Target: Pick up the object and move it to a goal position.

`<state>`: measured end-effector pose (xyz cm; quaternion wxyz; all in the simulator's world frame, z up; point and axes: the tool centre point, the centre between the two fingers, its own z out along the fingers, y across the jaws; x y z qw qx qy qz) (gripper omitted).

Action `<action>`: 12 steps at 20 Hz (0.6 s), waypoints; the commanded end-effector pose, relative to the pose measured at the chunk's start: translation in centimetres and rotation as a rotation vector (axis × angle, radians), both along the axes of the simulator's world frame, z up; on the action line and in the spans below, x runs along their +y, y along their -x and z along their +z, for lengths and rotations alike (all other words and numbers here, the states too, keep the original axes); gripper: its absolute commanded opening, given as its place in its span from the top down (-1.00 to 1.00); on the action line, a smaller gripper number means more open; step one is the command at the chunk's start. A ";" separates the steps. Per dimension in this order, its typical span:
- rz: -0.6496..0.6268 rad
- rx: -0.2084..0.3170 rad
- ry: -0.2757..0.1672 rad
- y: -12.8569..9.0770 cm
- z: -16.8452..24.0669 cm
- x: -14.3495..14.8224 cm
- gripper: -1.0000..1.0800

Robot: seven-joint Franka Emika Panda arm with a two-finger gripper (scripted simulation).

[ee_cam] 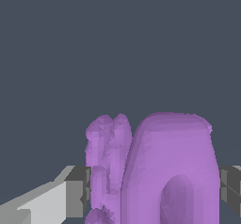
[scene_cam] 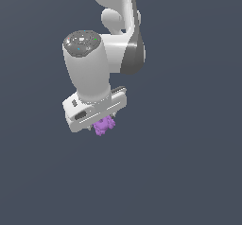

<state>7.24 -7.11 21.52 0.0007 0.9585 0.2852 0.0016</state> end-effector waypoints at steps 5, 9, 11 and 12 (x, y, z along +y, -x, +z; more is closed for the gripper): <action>0.001 0.003 -0.001 -0.3 4.7 -0.7 1.00; 0.001 0.003 -0.001 -0.5 6.3 -1.0 1.00; 0.001 0.003 -0.001 -0.5 6.7 -1.1 1.00; 0.001 0.003 -0.001 -0.6 6.8 -1.1 1.00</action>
